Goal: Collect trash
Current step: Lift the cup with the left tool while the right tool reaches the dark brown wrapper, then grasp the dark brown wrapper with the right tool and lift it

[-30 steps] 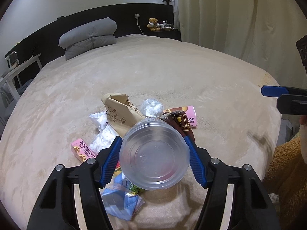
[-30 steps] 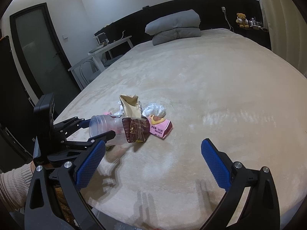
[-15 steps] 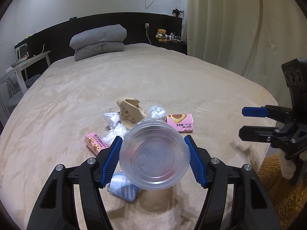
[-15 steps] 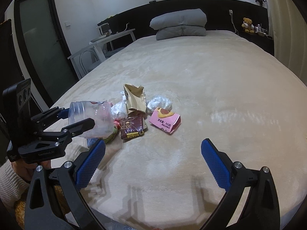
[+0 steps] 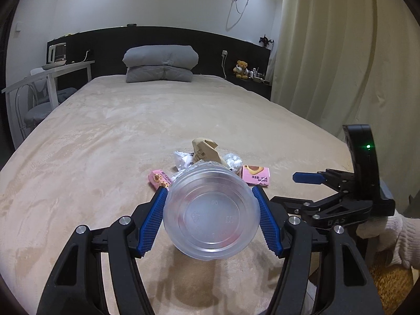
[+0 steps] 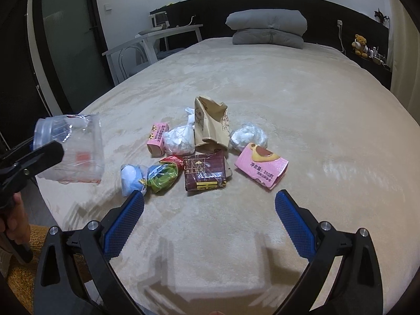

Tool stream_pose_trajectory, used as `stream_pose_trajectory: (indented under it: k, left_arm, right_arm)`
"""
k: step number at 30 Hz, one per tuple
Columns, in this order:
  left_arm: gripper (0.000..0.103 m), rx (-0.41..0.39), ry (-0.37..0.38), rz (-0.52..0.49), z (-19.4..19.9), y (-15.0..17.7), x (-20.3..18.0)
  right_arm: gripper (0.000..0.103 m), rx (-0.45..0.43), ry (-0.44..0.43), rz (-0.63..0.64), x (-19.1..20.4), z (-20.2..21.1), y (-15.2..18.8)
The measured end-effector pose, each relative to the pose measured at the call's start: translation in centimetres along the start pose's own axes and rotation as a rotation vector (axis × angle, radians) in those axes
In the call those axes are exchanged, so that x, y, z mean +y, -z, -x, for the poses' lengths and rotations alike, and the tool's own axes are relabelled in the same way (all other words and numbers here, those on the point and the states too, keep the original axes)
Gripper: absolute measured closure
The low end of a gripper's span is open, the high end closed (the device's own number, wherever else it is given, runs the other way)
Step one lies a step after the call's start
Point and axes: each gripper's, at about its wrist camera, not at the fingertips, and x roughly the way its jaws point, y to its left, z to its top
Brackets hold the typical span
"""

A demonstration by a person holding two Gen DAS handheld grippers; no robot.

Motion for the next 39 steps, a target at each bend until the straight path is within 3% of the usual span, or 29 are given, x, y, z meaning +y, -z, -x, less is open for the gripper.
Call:
stream_pose_trajectory:
  k: [6,9,15,20,22,24,30,39]
  left_arm:
    - [0.039,-0.017,0.001,0.034,1.2,0.3,1.2]
    - [0.039,-0.019,0.006,0.044,1.5,0.3,1.6]
    - [0.039,-0.017,0.013,0.060,1.9,0.4,2.4]
    - [0.039,-0.018,0.014,0.063,2.0,0.3,2.8]
    - [0.039,-0.018,0.014,0.064,2.0,0.3,2.9]
    - [0.039,-0.020,0.009,0.057,2.0,0.3,3.0]
    - [0.039,-0.015,-0.004,0.063,1.9,0.2,3.6]
    - [0.039,-0.018,-0.027,0.054,2.1,0.4,3.2]
  right_arm:
    - [0.004,0.038,-0.005,0.016,0.8,-3.2,-1.0]
    - [0.012,0.058,0.009,0.059,1.3,-5.0,-1.5]
    - [0.013,0.101,0.030,0.103,0.8,-8.4,-2.2]
    - [0.027,0.136,0.029,0.125,0.5,-10.1,-2.4]
    - [0.030,0.140,0.021,0.131,0.6,-10.3,-2.4]
    - [0.040,0.150,0.020,0.144,0.7,-10.5,-2.4]
    - [0.041,0.147,0.017,0.134,0.5,-9.9,-2.2]
    - [0.042,0.092,0.006,0.114,0.2,-5.7,-1.2]
